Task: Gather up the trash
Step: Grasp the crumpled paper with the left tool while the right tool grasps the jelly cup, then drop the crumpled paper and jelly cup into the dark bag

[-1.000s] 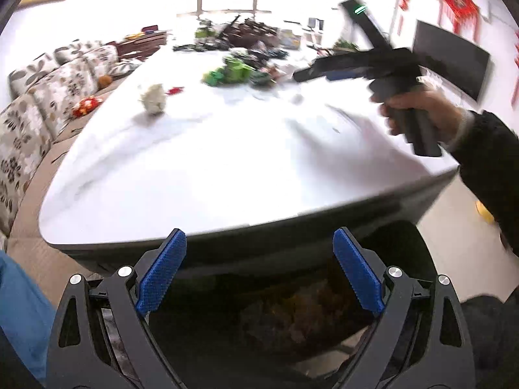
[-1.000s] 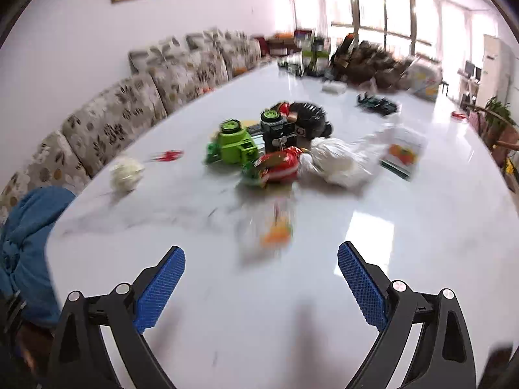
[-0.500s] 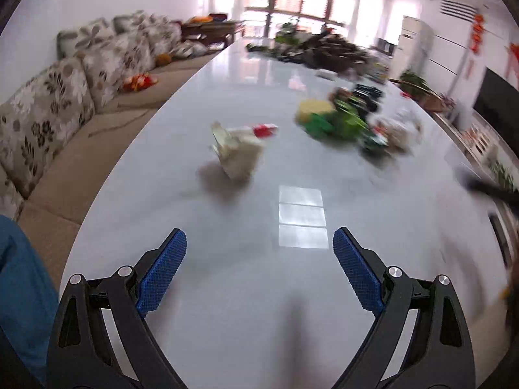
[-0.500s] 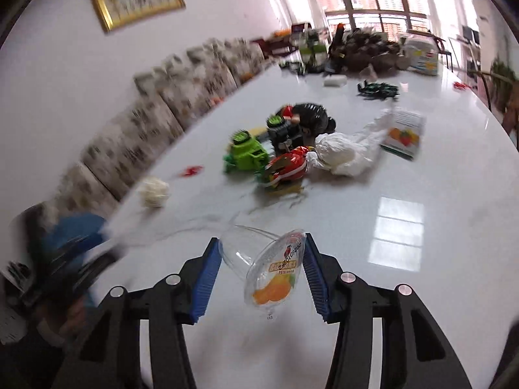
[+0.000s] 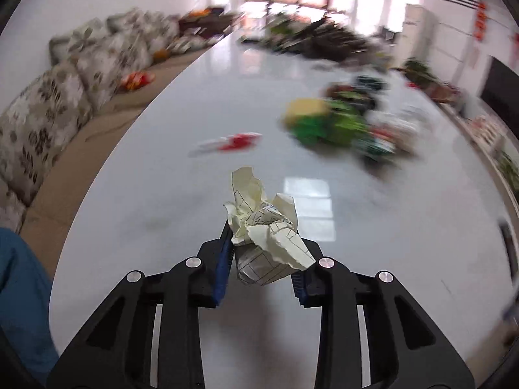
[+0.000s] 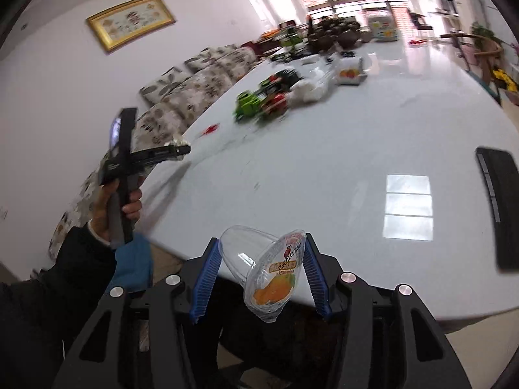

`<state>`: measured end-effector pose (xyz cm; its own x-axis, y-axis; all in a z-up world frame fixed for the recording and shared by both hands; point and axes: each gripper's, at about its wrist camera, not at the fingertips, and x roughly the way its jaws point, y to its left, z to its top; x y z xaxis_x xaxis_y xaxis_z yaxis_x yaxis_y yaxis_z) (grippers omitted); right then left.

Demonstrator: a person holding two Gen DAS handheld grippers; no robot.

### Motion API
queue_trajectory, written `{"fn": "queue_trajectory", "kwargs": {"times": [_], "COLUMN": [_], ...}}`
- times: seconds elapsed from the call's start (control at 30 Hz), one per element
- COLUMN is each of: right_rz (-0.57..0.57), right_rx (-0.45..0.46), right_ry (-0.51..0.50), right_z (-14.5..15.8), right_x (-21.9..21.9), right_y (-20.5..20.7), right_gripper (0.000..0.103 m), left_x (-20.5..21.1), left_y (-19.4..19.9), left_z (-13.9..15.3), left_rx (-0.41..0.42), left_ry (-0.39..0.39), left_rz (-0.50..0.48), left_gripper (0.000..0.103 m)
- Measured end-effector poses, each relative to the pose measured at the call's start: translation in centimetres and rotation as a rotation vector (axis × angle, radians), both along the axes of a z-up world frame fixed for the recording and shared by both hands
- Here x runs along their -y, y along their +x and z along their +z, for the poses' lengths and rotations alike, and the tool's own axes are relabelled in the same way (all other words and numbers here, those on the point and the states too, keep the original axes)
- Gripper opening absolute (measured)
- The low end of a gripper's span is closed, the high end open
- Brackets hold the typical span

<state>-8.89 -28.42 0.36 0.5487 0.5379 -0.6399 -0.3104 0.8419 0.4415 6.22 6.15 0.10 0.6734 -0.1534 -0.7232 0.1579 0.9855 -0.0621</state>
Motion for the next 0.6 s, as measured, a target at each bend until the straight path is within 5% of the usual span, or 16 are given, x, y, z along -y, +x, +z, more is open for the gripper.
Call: {"fn": "queue_trajectory", "kwargs": {"times": [0.13,0.23,0.43,0.5,0.57,0.6], "right_rz": [0.103,0.143,0.193,0.206,0.202,0.2], "right_rx": [-0.028,-0.083,-0.184,-0.245,-0.298,-0.333], "right_ry": [-0.014,-0.018,-0.141,-0.177,-0.194,-0.203], "right_z": [-1.6,-3.4,-8.7,-11.6,-14.5,-16.1], "right_x": [-1.7,-2.6,-5.3,-6.3,-6.9,-7.1], "right_y": [-2.4,-3.6,-4.1,-3.5,-2.7,-2.4], "right_gripper": [0.05,0.05,0.051,0.054,0.07,0.07], "left_x": [1.6,2.8,5.5,6.2,6.9,6.9], "left_y": [-10.6,-16.7,-19.5,-18.6,-17.2,-16.9], "left_z": [0.3,-2.3,-10.3,-13.5,-17.6,-19.0], "left_rx": [0.036,0.021,-0.141,-0.223,-0.33,-0.364], "left_ry": [-0.036,0.018,0.163,0.201,0.258,0.267], "left_rz": [-0.174,-0.286,-0.394,-0.416,-0.412,-0.415], "left_gripper": [0.03,0.031,0.032,0.044,0.091,0.091]}}
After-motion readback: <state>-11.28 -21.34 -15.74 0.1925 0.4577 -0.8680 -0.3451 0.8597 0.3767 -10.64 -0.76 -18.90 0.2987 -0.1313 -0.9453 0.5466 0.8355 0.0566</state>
